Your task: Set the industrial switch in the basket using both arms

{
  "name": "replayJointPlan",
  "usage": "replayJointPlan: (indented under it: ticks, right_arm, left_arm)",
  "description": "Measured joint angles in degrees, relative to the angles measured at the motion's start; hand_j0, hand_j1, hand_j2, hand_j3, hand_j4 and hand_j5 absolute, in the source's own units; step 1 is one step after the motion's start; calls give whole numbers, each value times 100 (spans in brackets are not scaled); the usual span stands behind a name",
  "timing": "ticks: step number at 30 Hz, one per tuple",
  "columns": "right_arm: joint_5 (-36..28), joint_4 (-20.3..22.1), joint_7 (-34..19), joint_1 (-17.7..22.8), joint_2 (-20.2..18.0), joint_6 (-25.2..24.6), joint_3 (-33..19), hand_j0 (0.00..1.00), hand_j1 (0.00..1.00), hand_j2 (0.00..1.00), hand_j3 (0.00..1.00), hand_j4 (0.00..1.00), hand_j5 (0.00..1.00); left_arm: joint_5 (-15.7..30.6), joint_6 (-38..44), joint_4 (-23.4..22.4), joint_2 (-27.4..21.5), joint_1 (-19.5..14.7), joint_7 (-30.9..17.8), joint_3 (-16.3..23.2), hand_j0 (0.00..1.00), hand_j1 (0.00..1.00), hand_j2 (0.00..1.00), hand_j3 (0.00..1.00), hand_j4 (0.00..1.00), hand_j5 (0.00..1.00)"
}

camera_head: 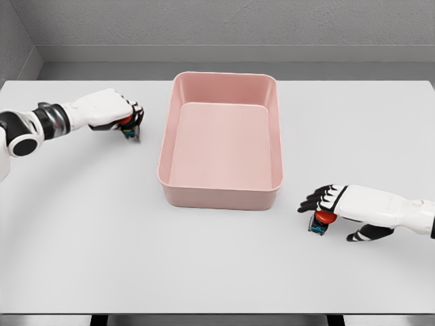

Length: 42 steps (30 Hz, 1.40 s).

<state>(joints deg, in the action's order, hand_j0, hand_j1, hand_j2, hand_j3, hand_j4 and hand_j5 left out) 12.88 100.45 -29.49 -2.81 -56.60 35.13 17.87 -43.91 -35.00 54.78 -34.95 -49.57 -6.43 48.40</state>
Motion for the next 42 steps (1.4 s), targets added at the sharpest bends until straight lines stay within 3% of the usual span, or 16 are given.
replayJointPlan:
  ticks: [6,9,14,22,27,31,38,42]
  right_arm:
    - [-39,4,-54,-9,29,-18,41,71,71,71,71,71,71]
    - [-68,5,-77,-35,72,-32,64,56,56,56,56,56,56]
    - [-130,4,-119,-44,117,-61,74,46,46,46,46,46,46]
    - [-140,2,-207,-53,126,-57,74,39,39,39,39,39,39]
    - [-127,2,-241,-61,124,-47,75,39,39,39,39,39,39]
    - [-55,0,-275,-228,106,-16,51,39,39,39,39,39,39]
    - [-19,-1,-287,-334,65,0,12,38,38,38,38,38,38]
    - [-27,-1,-288,-439,69,0,8,38,38,38,38,38,38]
  left_arm:
    - [8,-3,429,-246,70,6,-272,25,25,25,25,25,25]
    - [4,0,612,-347,79,13,-404,23,23,23,23,23,23]
    - [-9,1,967,-389,79,-1,-757,22,22,22,22,22,22]
    - [266,-1,1999,-380,158,15,-1045,22,22,22,22,22,22]
    - [405,-4,2635,-385,439,23,-1059,22,22,22,22,22,22]
    - [457,-5,2973,-332,448,25,-1040,23,23,23,23,23,23]
    - [410,-5,3106,24,431,9,-708,23,23,23,23,23,23]
    - [124,-6,3075,306,448,-5,-410,23,23,23,23,23,23]
